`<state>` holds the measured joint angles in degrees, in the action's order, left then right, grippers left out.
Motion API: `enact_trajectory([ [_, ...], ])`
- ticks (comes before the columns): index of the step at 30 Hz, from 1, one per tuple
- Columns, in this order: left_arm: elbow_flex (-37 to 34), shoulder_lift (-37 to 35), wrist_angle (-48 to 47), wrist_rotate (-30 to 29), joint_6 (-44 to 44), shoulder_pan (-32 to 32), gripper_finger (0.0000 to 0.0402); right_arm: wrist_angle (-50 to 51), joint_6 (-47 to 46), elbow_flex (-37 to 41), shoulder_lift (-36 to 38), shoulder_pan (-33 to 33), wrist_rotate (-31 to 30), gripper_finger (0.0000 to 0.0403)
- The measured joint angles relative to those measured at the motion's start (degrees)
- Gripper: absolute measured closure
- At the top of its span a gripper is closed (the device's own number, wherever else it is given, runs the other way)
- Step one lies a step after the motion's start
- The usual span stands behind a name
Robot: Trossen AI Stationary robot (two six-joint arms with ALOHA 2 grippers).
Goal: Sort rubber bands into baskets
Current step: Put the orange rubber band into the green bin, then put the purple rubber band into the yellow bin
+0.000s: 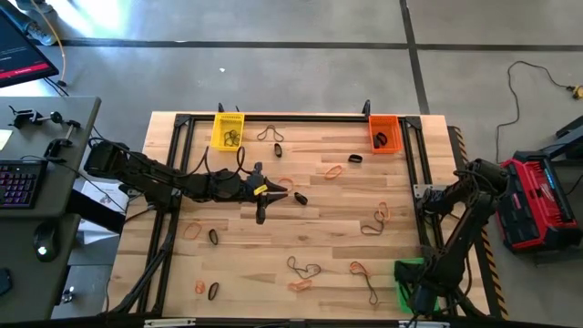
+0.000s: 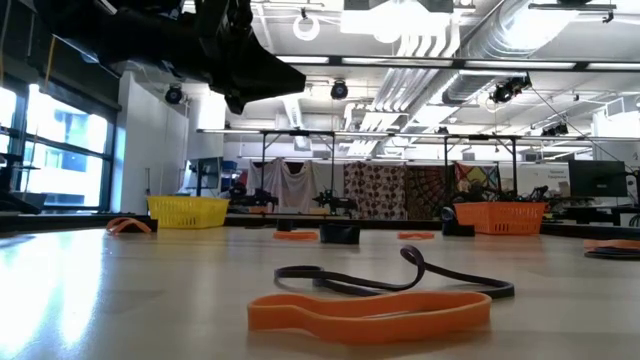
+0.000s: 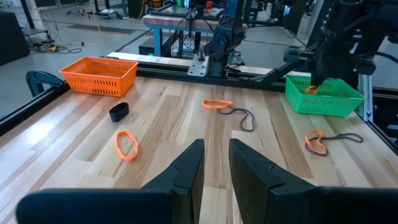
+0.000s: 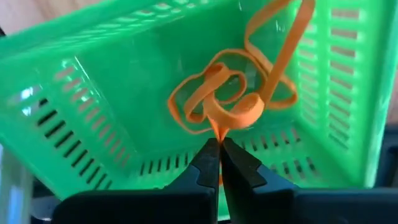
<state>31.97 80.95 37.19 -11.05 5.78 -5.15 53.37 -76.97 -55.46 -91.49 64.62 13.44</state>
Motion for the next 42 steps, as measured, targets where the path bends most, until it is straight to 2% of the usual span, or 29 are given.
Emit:
enact_trajectory([
  [6,0.00,0.00,-0.02,0.00,0.00,0.02,0.0338,0.81,12.95,0.02,-2.46,-0.07,-1.30,0.0403],
  [13,0.00,0.00,-0.04,0.00,0.00,0.25,0.0338,0.21,17.46,0.02,-5.04,-0.06,-1.39,0.0403],
  [21,0.00,0.00,-0.04,0.00,0.00,0.66,0.0338,-1.46,11.75,0.02,-5.34,-0.11,-1.32,0.0385],
  [28,0.00,0.00,-0.02,0.02,0.00,0.63,0.0338,-1.29,7.75,0.02,-5.34,-0.11,-0.85,0.0312],
  [33,0.00,0.00,-0.04,0.01,-0.02,0.63,0.0338,-0.66,6.69,-0.19,-5.34,-0.11,2.38,0.0263],
  [37,0.00,0.00,-0.04,0.00,-0.02,0.63,0.0338,5.00,7.00,-3.35,-5.34,-0.11,2.33,0.0250],
  [42,0.00,0.00,-0.05,0.01,-0.02,0.63,0.0338,13.95,7.89,-9.12,-5.34,-0.17,-1.15,0.0249],
])
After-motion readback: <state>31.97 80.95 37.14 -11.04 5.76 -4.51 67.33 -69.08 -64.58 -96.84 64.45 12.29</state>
